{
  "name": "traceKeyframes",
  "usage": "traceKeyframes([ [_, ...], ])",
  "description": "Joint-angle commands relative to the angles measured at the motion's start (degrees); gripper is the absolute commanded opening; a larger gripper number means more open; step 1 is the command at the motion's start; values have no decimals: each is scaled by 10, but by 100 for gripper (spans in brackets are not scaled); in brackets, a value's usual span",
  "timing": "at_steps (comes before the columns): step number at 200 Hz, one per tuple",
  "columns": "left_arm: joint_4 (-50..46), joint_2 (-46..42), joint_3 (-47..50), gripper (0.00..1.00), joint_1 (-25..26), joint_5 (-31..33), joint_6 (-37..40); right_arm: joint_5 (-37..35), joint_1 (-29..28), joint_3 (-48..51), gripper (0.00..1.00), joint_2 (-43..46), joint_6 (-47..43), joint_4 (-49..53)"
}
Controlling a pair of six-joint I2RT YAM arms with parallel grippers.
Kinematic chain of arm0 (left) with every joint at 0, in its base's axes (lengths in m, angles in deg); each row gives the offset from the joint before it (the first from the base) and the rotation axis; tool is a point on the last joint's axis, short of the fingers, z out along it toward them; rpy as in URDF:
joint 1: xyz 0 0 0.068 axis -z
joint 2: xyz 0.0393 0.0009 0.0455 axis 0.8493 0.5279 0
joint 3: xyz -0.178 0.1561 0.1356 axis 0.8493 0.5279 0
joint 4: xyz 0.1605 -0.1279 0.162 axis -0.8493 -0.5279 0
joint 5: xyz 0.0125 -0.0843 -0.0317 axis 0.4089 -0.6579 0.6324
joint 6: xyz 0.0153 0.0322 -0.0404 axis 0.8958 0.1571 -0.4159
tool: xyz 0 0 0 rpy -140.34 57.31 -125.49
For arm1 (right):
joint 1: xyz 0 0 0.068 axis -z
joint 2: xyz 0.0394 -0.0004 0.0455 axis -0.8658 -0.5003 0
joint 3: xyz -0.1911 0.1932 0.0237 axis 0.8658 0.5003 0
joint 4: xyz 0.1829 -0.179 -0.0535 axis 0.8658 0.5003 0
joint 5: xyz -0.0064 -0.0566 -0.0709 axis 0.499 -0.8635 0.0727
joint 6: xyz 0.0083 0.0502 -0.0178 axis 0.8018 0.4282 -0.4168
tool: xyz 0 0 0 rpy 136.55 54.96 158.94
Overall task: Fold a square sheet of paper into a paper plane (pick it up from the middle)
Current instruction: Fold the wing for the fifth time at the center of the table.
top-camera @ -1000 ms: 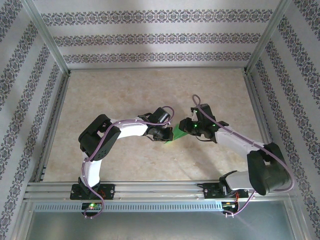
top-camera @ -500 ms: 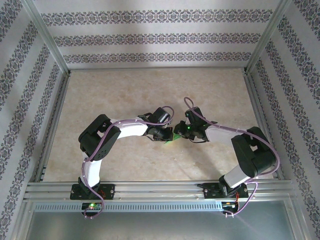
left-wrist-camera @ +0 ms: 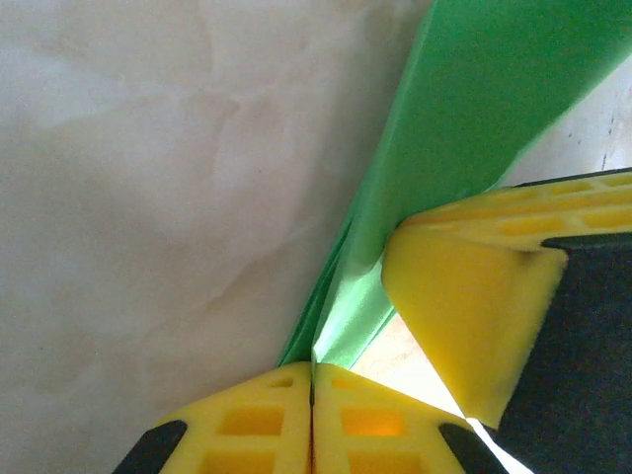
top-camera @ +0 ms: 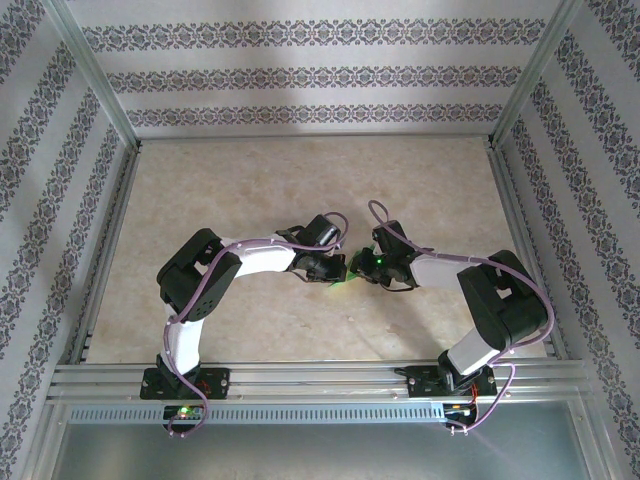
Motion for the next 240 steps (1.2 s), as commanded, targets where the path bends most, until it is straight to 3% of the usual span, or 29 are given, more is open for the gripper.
traceKeyframes([
  [1, -38, 13, -1, 8, -7, 7, 9, -16, 8, 14, 17, -10, 8, 13],
  [52, -41, 1, -3, 9, -11, 1, 9, -9, 16, 5, 18, -42, -22, 13],
  [108, -16, -61, 32, 21, -38, 0, -11, 87, 36, -62, 19, -107, -166, 9],
  [143, -10, -112, 70, 27, -60, 42, -26, 142, 31, -131, 19, -156, -220, 39],
  [190, 67, -130, 91, 21, -56, -5, -46, 158, 20, -170, 18, -185, -241, 59],
  [240, 55, -83, 61, 14, -34, -29, -39, 140, 21, -172, 18, -188, -238, 76],
])
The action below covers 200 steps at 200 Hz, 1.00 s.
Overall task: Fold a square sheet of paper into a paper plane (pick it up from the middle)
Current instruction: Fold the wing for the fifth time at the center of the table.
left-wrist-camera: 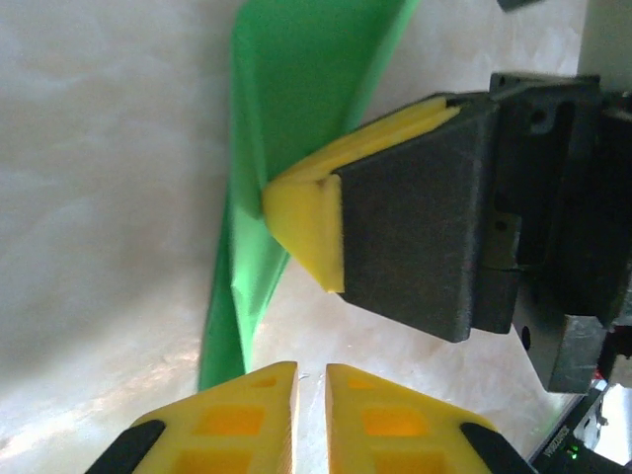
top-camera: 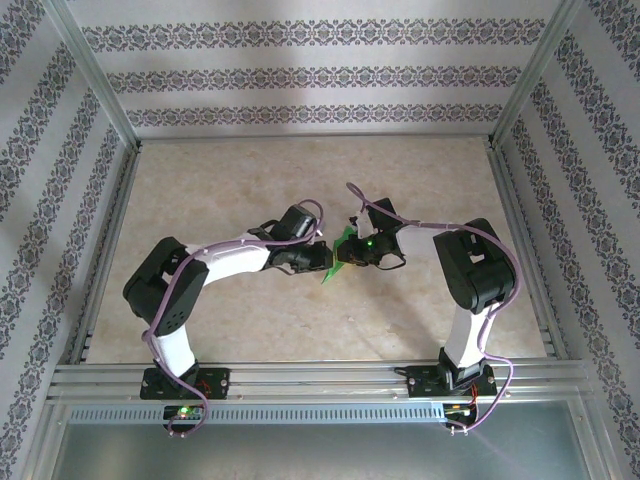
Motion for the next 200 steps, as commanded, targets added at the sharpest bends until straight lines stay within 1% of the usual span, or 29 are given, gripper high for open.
traceKeyframes([
  [1, 12, 24, -16, 14, 12, -24, -6, -25, -11, -3, 18, -30, -19, 4],
  [30, -24, 50, -38, 13, 22, -19, 6, -35, -10, -7, 18, -33, -7, 11],
  [73, -42, 67, -44, 13, 23, 4, 7, -44, -10, -8, 18, -37, -4, 21],
  [120, -62, 72, -41, 13, 23, 25, 7, -49, -10, -12, 18, -41, -5, 30],
  [200, -72, 78, -41, 12, 23, 35, 9, -56, -10, -13, 18, -44, -5, 37],
])
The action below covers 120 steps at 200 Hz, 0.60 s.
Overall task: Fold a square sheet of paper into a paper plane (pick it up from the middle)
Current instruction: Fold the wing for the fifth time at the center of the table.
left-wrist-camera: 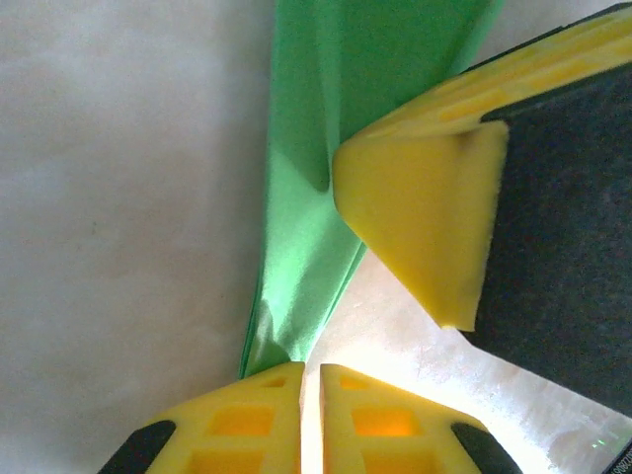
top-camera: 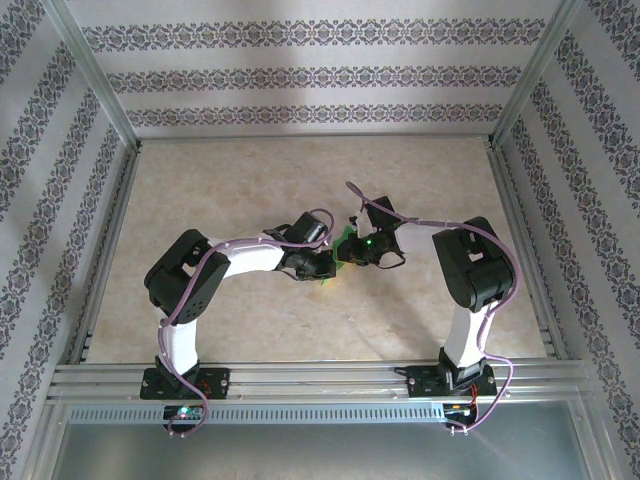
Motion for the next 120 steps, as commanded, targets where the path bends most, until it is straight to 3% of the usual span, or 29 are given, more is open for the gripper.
traceKeyframes([
  [1, -34, 9, -6, 12, 5, 18, 8, -50, -11, 4, 18, -36, -7, 9],
  [47, -29, 8, 10, 12, 3, 22, 6, -51, -11, 2, 18, -39, -6, 15],
  [120, 37, -7, 73, 12, -17, -20, -7, -93, -11, -13, 18, -49, 5, 65],
])
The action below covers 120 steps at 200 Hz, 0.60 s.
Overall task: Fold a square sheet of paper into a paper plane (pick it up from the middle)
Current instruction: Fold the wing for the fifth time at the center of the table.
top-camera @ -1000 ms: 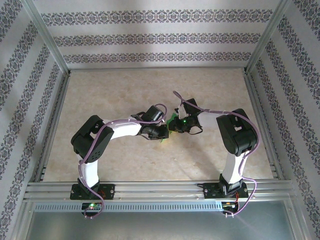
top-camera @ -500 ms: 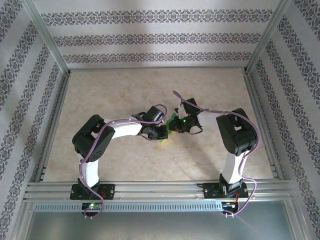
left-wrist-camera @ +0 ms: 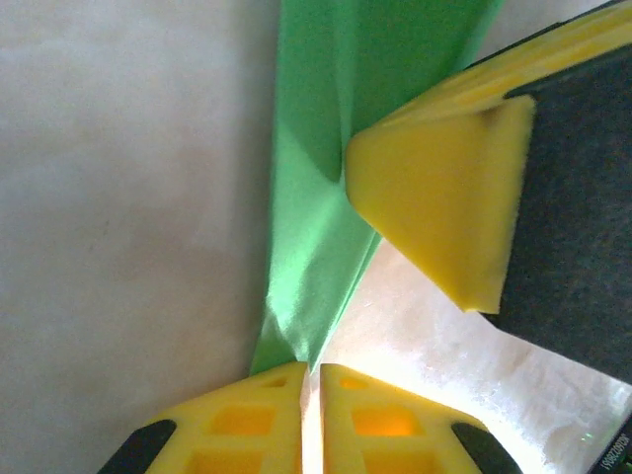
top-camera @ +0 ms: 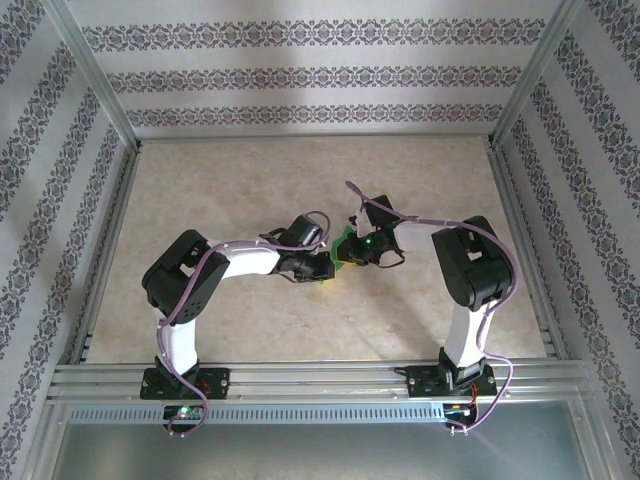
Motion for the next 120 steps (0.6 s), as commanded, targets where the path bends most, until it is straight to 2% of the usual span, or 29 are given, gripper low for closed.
traceKeyframes([
  [1, -32, -2, 27, 13, -6, 2, -4, -84, -10, 3, 18, -42, 3, 40],
  [50, -57, -40, 28, 13, -6, -1, 23, -91, -11, -5, 18, -48, 12, 53],
  [85, -40, -67, 5, 16, -4, -12, 21, -92, -11, -5, 18, -48, 15, 56],
  [120, -25, -49, 5, 15, 2, -18, 7, -92, -11, -7, 18, -50, 17, 59],
])
